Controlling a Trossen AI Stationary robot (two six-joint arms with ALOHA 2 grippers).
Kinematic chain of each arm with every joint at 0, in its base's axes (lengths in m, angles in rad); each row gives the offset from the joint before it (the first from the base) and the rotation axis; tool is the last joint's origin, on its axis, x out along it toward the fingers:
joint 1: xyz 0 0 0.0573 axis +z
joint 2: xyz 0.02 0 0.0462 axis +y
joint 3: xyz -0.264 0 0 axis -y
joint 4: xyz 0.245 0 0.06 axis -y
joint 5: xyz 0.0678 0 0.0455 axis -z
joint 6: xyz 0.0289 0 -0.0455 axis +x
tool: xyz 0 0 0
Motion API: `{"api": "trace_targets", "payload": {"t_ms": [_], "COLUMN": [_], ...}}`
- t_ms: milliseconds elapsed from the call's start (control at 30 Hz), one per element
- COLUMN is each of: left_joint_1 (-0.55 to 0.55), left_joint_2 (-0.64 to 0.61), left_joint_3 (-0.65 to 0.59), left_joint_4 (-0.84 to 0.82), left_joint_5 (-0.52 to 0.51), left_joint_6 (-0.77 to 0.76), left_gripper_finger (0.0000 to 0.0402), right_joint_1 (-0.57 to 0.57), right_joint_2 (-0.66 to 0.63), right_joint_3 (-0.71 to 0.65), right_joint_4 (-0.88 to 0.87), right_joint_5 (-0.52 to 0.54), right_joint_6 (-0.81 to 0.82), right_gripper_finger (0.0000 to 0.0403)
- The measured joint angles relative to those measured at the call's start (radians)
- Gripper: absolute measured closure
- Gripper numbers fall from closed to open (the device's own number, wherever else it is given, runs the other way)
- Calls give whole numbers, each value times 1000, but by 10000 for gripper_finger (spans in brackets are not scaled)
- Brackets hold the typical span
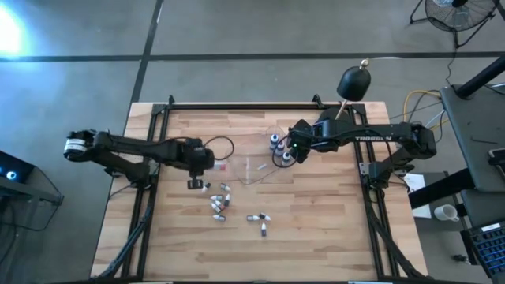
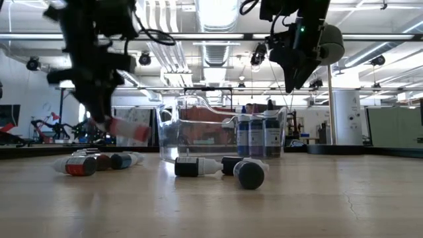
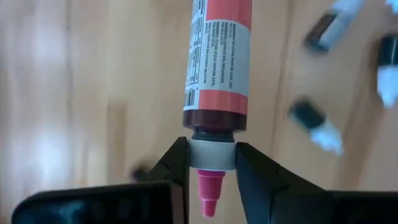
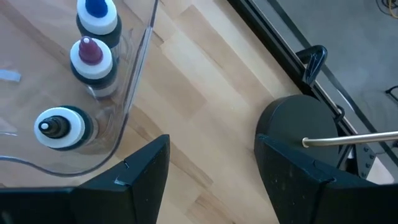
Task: Pick & Place food coloring
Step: Put the big pink food coloring bottle into the transparent bin
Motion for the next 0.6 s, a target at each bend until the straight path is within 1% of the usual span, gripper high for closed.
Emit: {"api": "trace_targets", "payload": {"t_ms": [67,167,233,300,367,433,467,600], "left_joint_1": [10,25,28,30,31,27,20,-5], "left_joint_2": [20,79,133,195,247,289,323,427], "left_joint_3": [103,245,318,369,393,401,407,398], "left_joint_4": [-184,-437,-577,-690,-690,-673,-692,-683], "left_joint_5": [1,18,27,60,130,252,293,301], "left_joint_6": [-62,-144,-181,-207,-234,-243,-243,-242], "left_gripper_finger": [342,342,342,342,342,342,342,342], "right_joint_1": [-4,-24,-42,-58,-70,-77,-79,-79], "right_joint_2": [0,0,0,0,0,0,-1,-5], "right_joint_3": [0,0,0,0,2,5,7,14], "right_joint_4": [1,5,8,9,9,9,9,10], "right_joint_5": [-21,-98,-137,-157,-159,-161,-160,-156], "right_joint_6": [0,0,6,8,4,-4,-5,-18], "right_gripper_finger": [174,174,174,174,174,174,174,174]}}
